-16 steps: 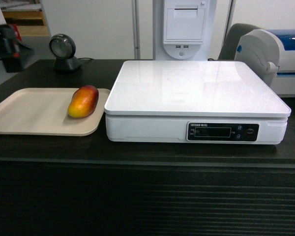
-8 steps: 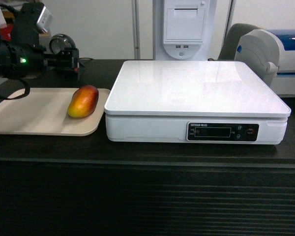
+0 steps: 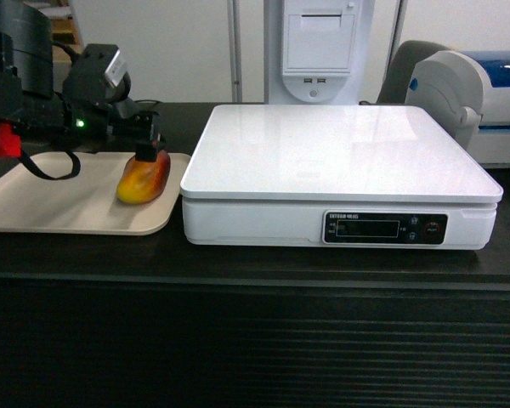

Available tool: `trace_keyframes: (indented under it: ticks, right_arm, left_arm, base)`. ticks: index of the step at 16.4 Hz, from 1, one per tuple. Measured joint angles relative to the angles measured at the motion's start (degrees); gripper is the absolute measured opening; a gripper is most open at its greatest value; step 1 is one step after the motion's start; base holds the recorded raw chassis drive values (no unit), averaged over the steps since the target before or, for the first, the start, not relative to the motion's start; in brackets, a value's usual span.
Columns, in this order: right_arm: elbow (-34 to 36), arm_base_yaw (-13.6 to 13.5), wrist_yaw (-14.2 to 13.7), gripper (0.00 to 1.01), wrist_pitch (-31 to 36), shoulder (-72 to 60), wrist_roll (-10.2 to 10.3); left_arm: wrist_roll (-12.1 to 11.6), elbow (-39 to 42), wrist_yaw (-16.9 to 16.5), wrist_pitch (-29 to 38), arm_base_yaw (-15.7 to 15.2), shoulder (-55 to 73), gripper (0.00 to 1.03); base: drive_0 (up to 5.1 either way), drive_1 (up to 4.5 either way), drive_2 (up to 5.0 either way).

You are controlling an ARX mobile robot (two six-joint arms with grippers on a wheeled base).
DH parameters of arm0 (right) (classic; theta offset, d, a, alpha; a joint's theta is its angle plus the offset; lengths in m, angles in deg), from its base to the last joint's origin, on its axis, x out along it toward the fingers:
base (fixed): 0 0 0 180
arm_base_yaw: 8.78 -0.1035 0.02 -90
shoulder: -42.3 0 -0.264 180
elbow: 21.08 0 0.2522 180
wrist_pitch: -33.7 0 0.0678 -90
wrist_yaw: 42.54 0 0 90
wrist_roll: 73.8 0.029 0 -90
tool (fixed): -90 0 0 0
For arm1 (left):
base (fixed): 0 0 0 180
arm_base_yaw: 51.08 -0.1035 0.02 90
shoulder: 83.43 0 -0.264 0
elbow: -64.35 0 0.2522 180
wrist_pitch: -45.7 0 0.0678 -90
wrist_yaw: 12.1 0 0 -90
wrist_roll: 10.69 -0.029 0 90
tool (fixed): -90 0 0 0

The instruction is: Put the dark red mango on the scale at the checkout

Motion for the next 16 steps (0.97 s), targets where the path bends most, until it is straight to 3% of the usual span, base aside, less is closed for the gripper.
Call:
trace_keyframes:
  ticks: [5, 10, 11, 13, 16]
  right_arm:
    - [0.0, 0.0, 0.0, 0.98, 0.0, 0.0, 0.0]
    - [0.0, 0.0, 0.0, 0.98, 0.0, 0.0, 0.0]
    - [0.0, 0.0, 0.0, 0.98, 0.0, 0.0, 0.0]
    - [0.0, 0.0, 0.0, 0.98, 0.0, 0.0, 0.0]
    - [0.0, 0.0, 0.0, 0.98, 0.0, 0.0, 0.0]
  left_arm:
    - [-2.1, -4.8, 2.3, -4.8, 0.6, 4.3, 0.98]
    - [-3.3, -8.3, 1.1, -11.6, 0.7, 8.0, 0.98]
    - [-3.3, -8.3, 0.7, -11.8, 0.7, 8.2, 0.91]
    - [-3.3, -8.6, 0.5, -11.8, 0.7, 8.2, 0.68]
    - [-3.5, -7.9, 0.8, -10.9, 0.7, 7.7, 0.6]
  base:
    - [0.0, 0.0, 0.0]
    - [0.0, 0.0, 0.0]
    - [0.0, 0.0, 0.0]
    - [0.0, 0.0, 0.0]
    - [0.0, 0.0, 0.0]
